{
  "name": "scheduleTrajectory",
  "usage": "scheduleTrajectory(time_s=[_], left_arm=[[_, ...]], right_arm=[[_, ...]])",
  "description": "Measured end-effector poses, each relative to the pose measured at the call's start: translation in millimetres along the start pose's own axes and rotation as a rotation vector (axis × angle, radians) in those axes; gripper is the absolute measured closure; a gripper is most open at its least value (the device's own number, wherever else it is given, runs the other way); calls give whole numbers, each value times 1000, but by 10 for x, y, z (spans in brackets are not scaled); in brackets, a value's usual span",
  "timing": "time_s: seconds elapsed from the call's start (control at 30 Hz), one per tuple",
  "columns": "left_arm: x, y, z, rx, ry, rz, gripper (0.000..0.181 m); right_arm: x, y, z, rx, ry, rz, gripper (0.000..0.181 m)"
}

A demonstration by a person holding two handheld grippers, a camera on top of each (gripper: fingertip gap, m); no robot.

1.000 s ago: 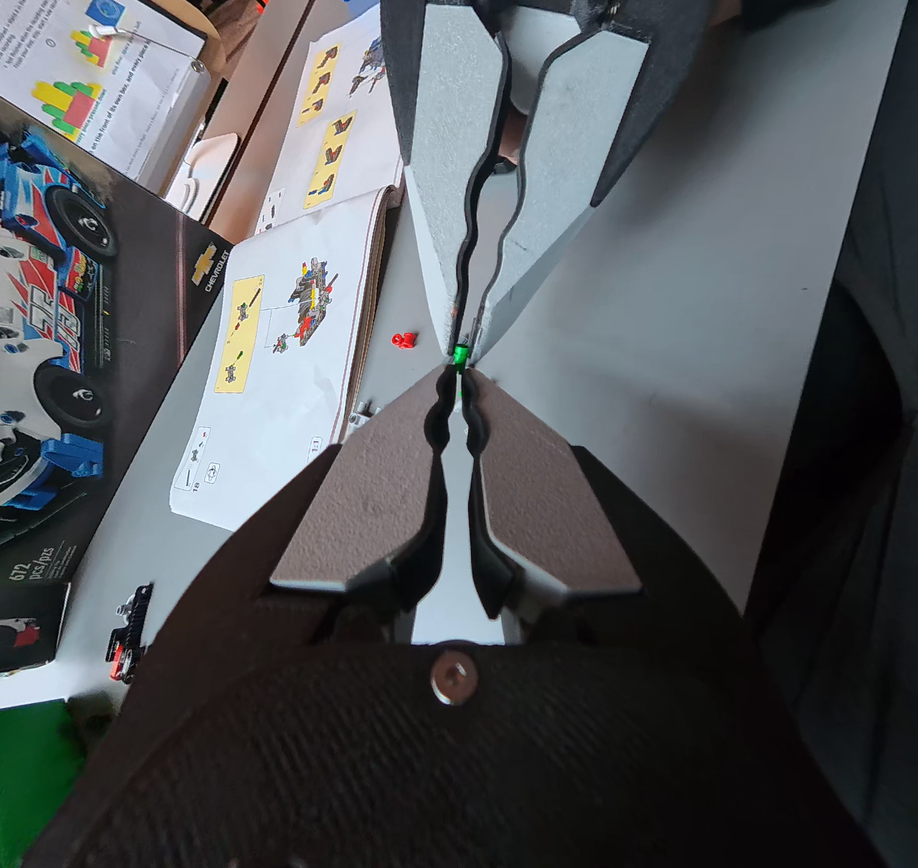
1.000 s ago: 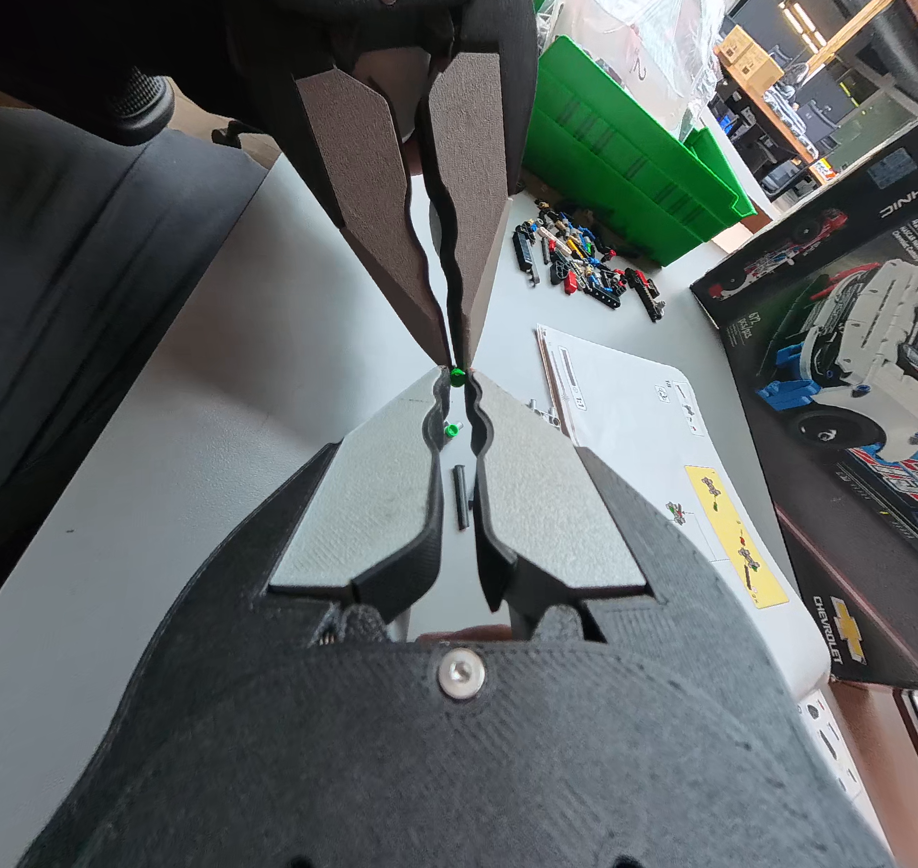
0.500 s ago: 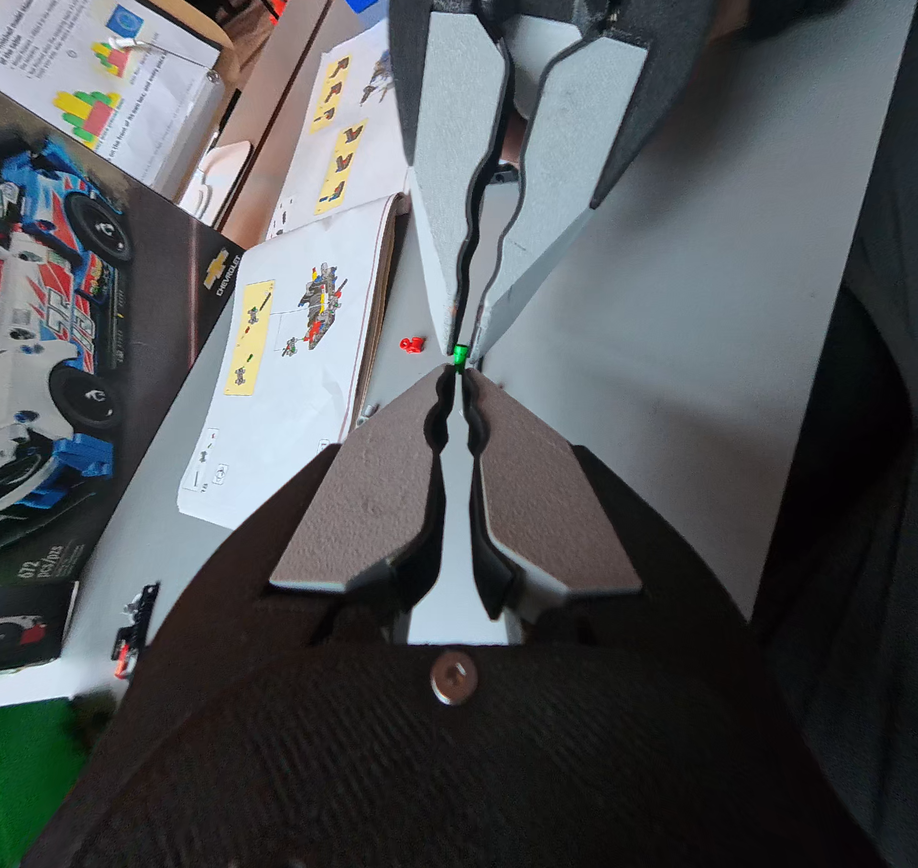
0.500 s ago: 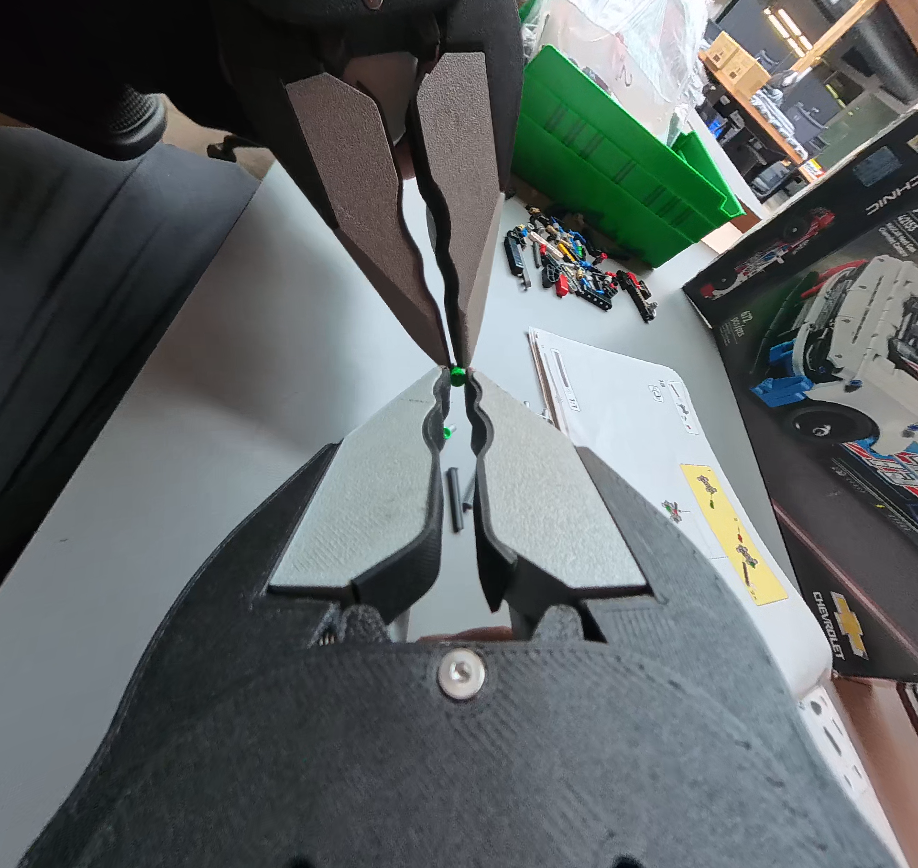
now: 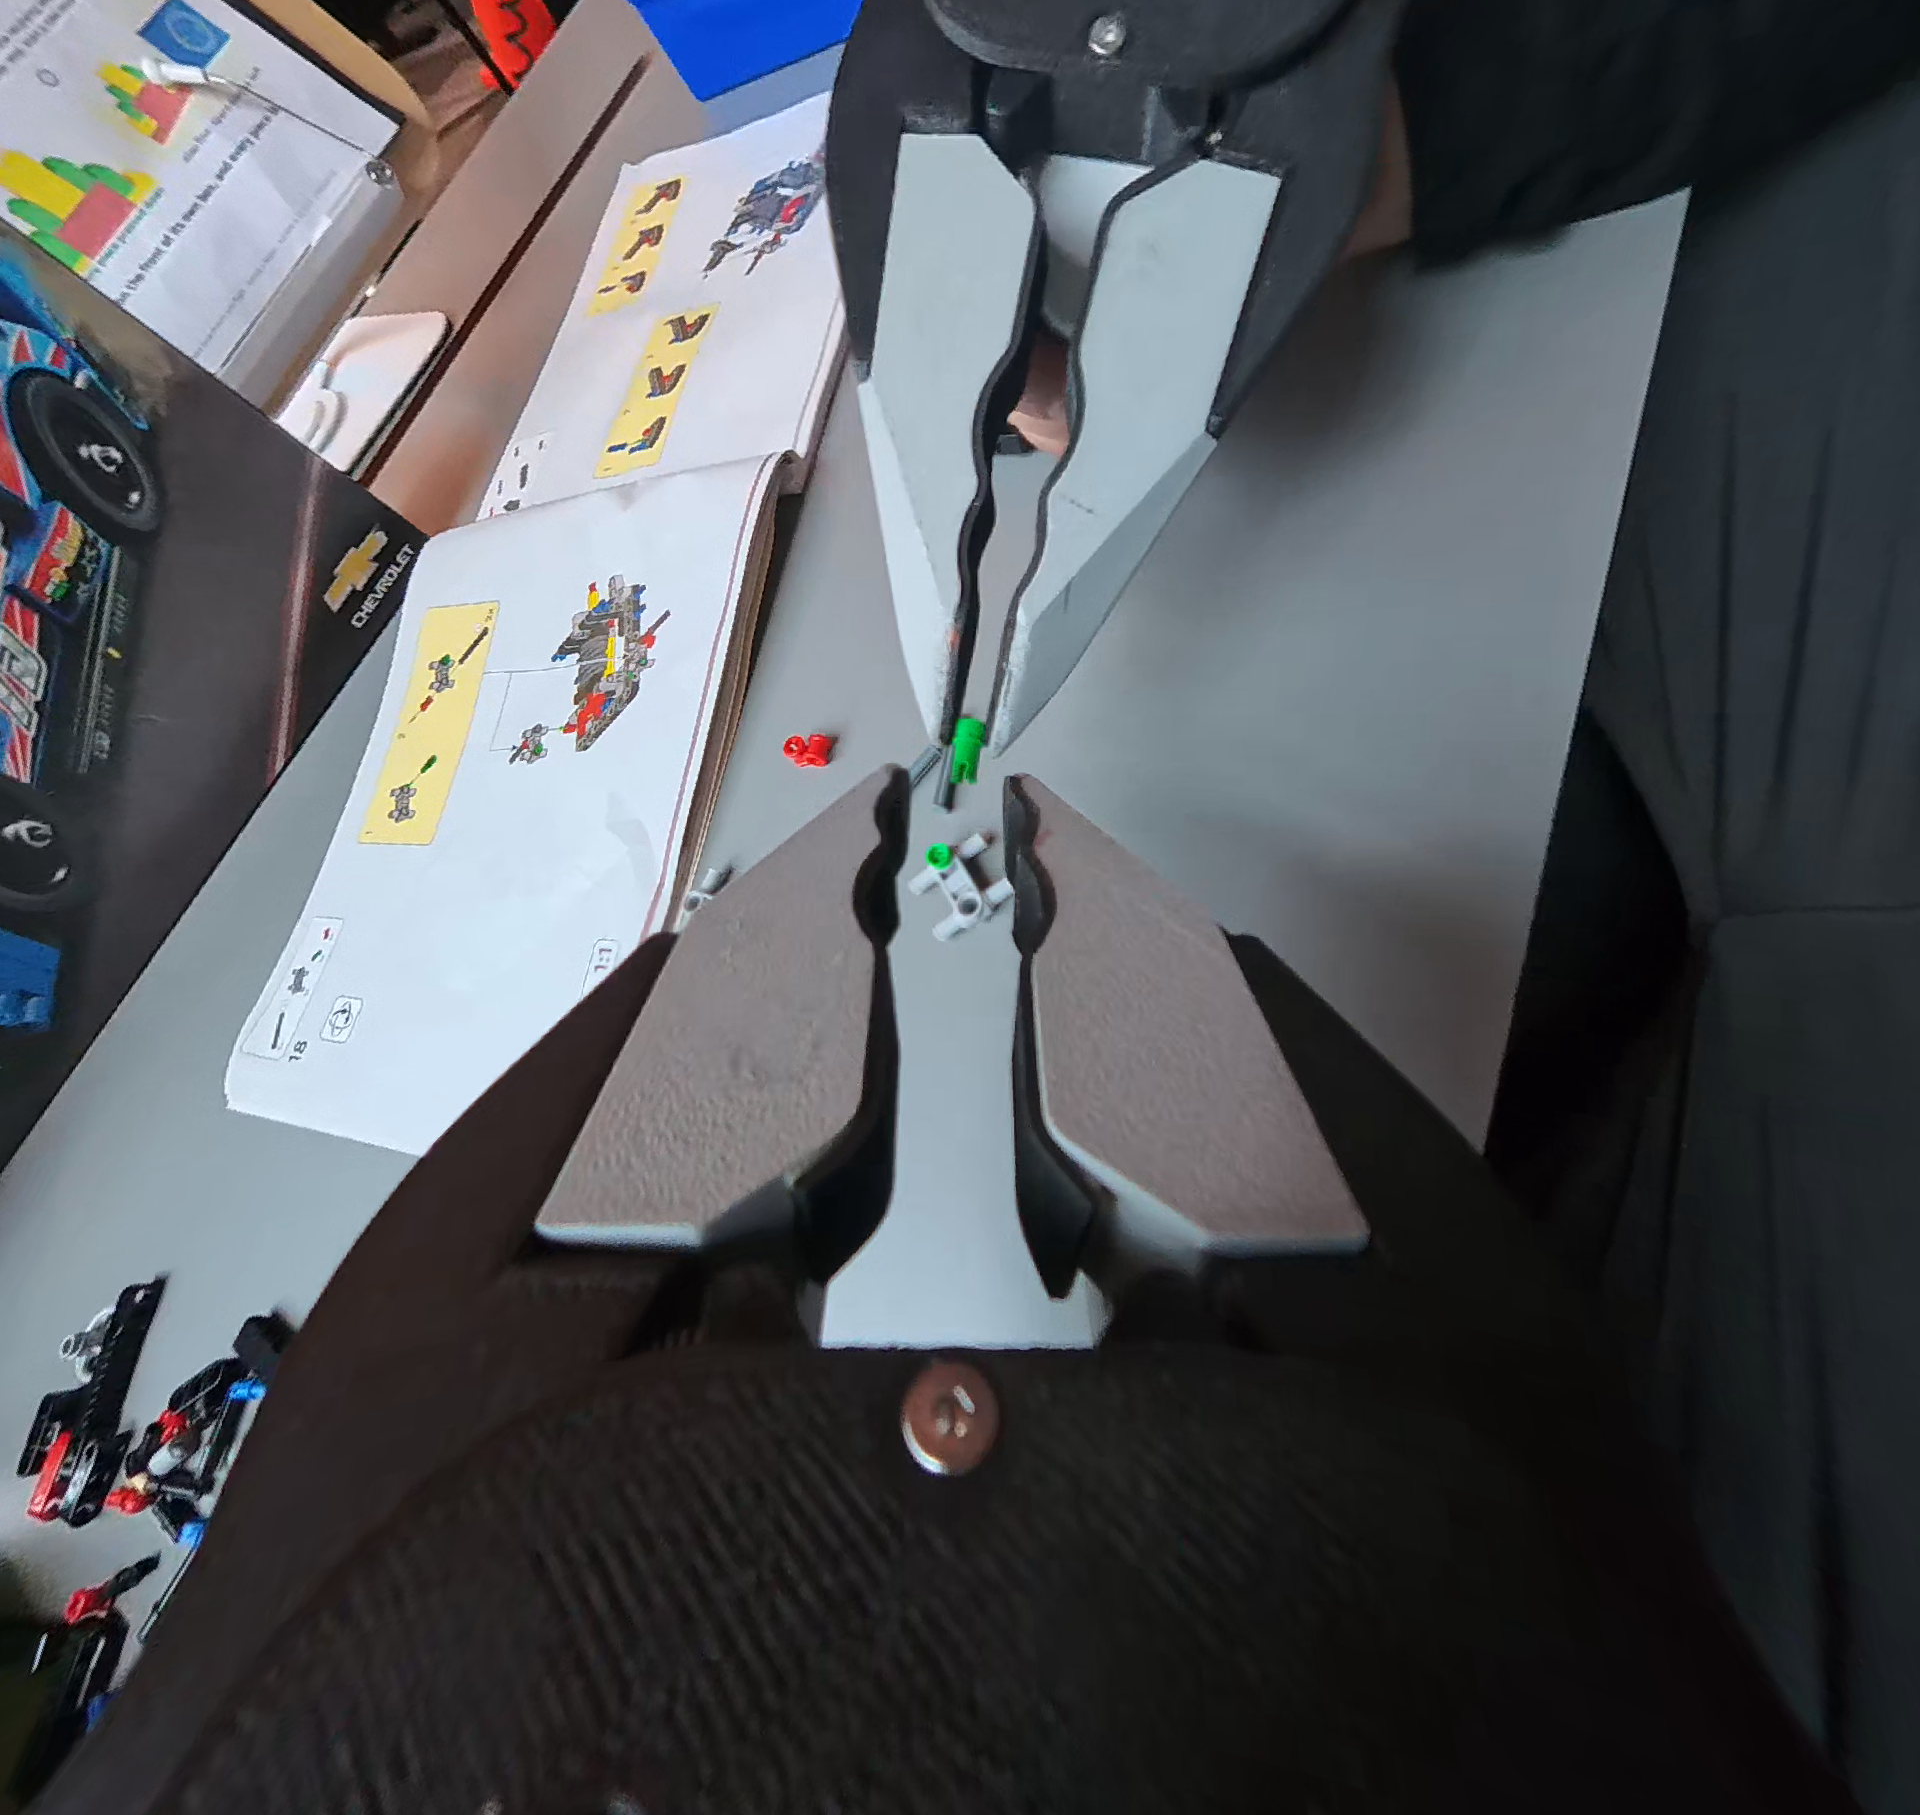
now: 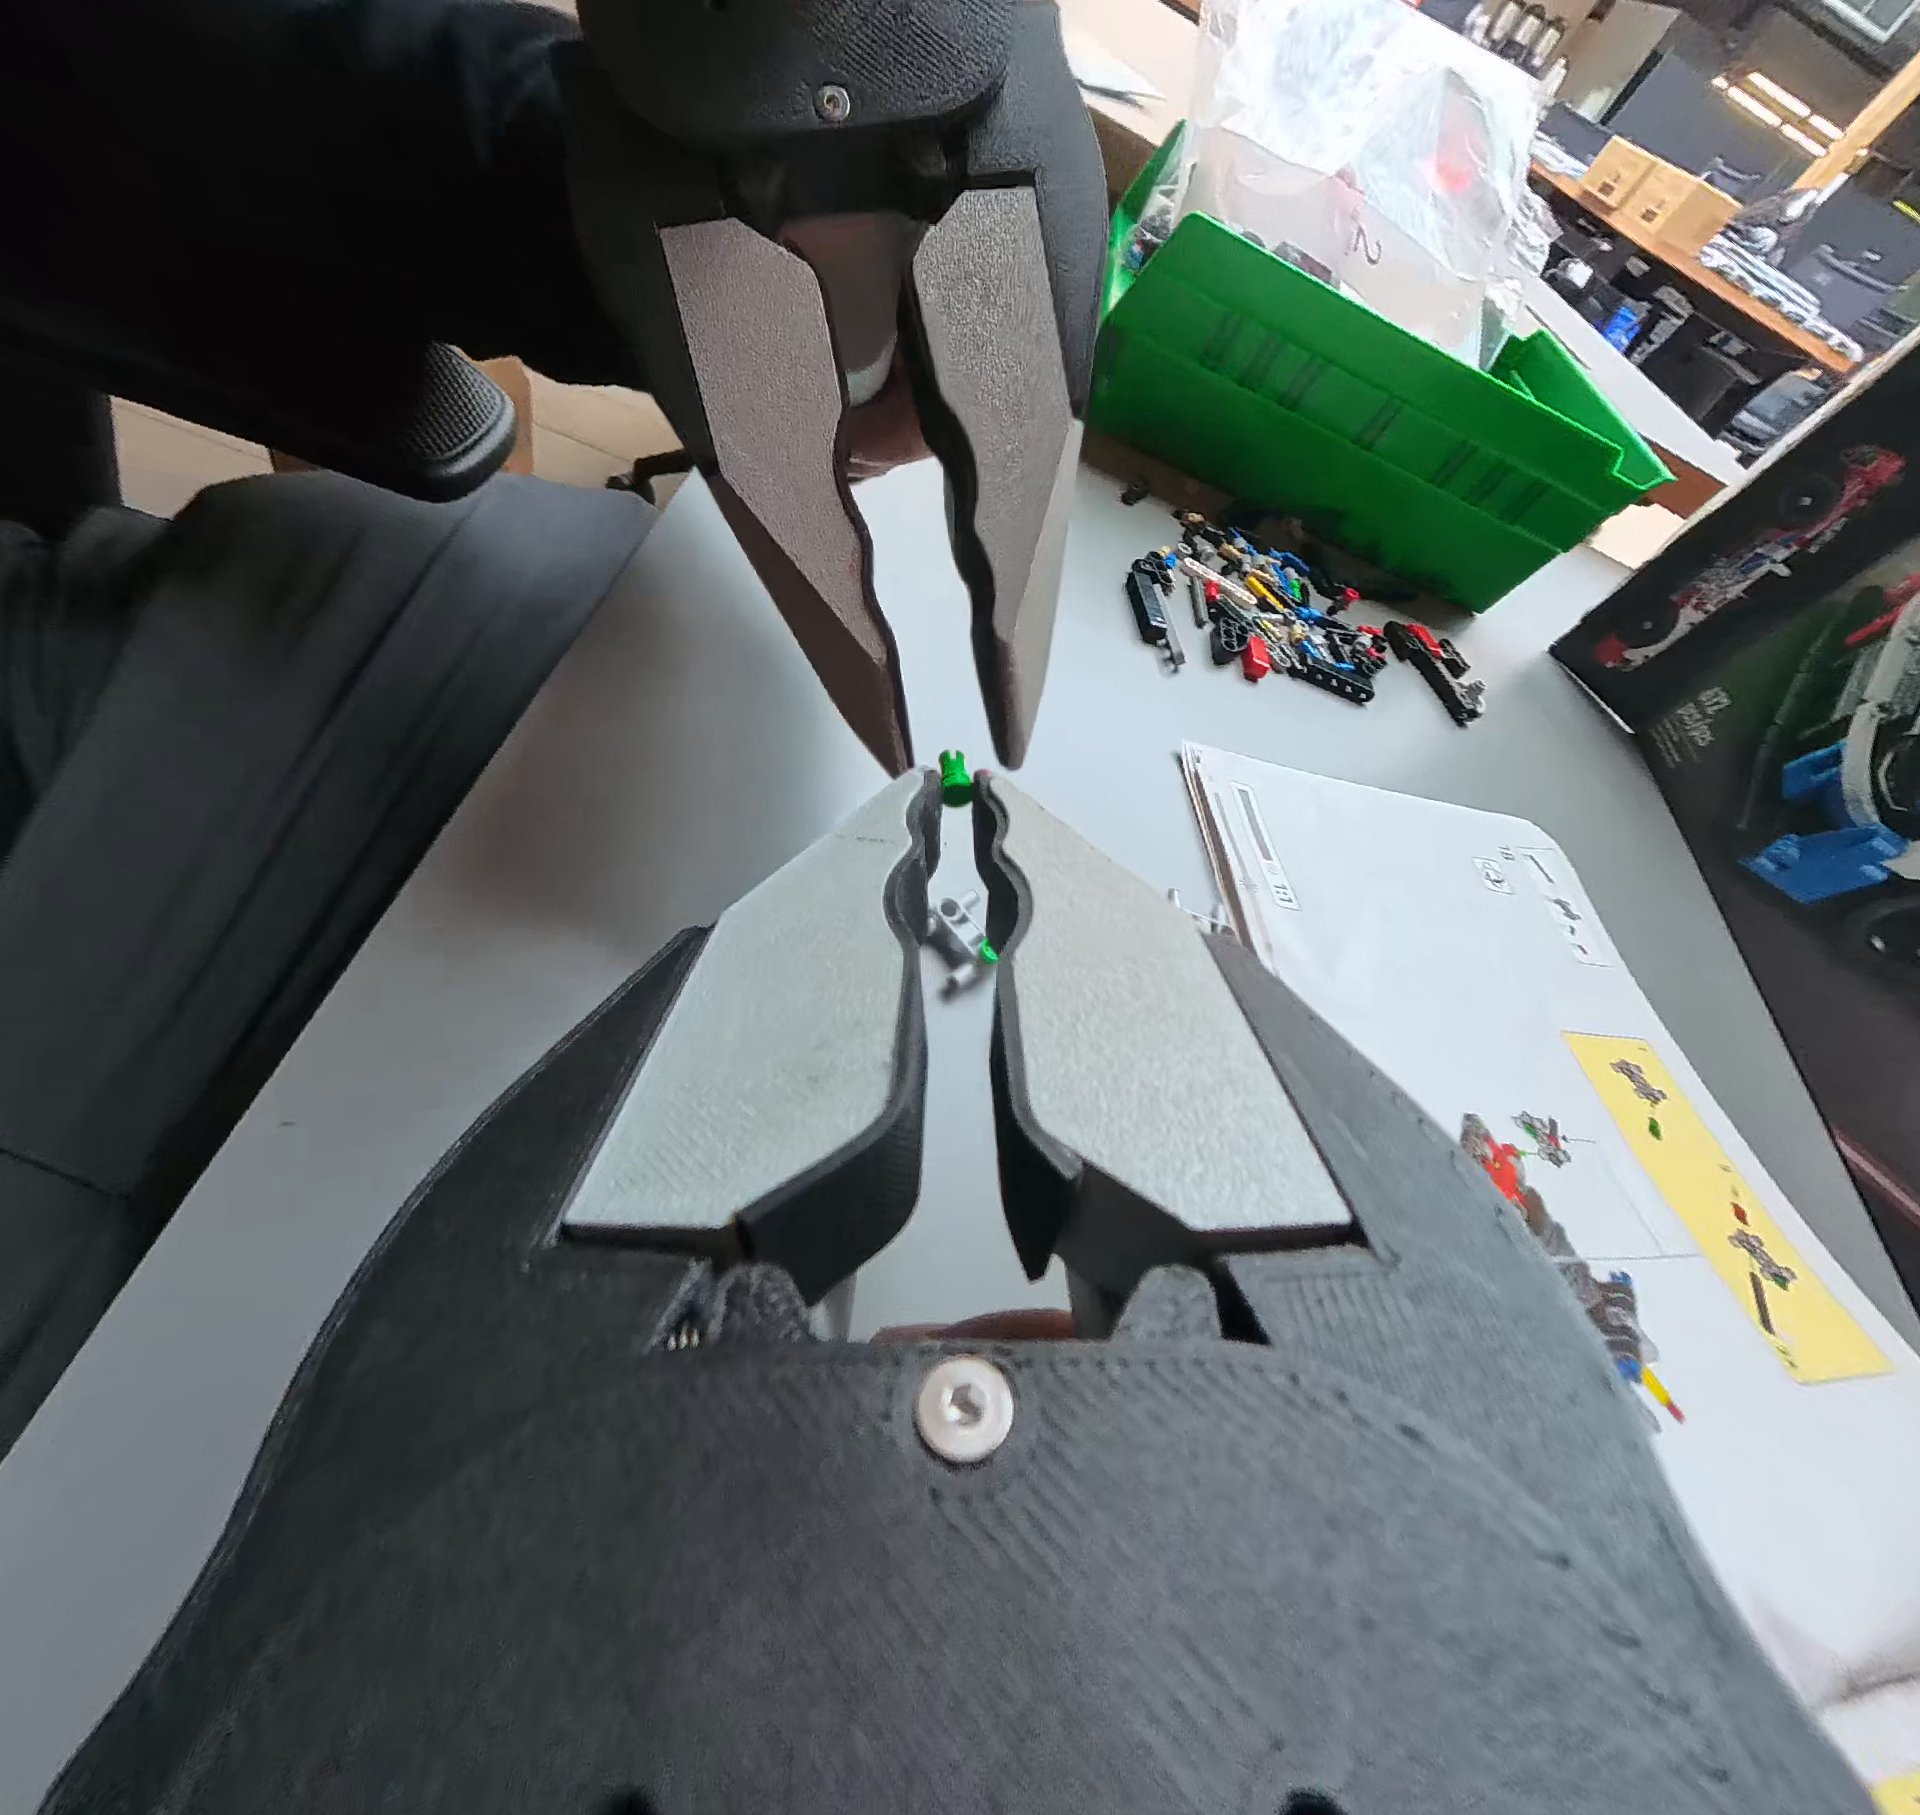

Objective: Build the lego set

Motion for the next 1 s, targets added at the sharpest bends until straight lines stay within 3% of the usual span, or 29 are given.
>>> scheduleTrajectory(time_s=[0.07,0.2,0.47,0.73,1.0], left_arm=[[-3,19,25,-6,27,-12,178],[5,45,20,-53,50,-29,179],[-103,2,-14,-262,183,-10,179],[-112,-20,-34,-314,208,2,179],[-95,8,-47,-352,234,-31,179]], right_arm=[[-8,-2,-9,-7,2,10,179],[8,2,17,-3,38,4,178],[8,-4,141,-69,343,12,170],[-56,-7,165,-186,572,96,170],[-31,0,233,-163,656,105,178]])
Point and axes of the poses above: each gripper's, where its closed fingertips meet, y out along the fingers, x out of its underside, z = x × y across the jaws, the point moved 5 cm from there along -y, back along the fingers, and after that the axes turned 5 degrees about x, right-handed, at the moved point
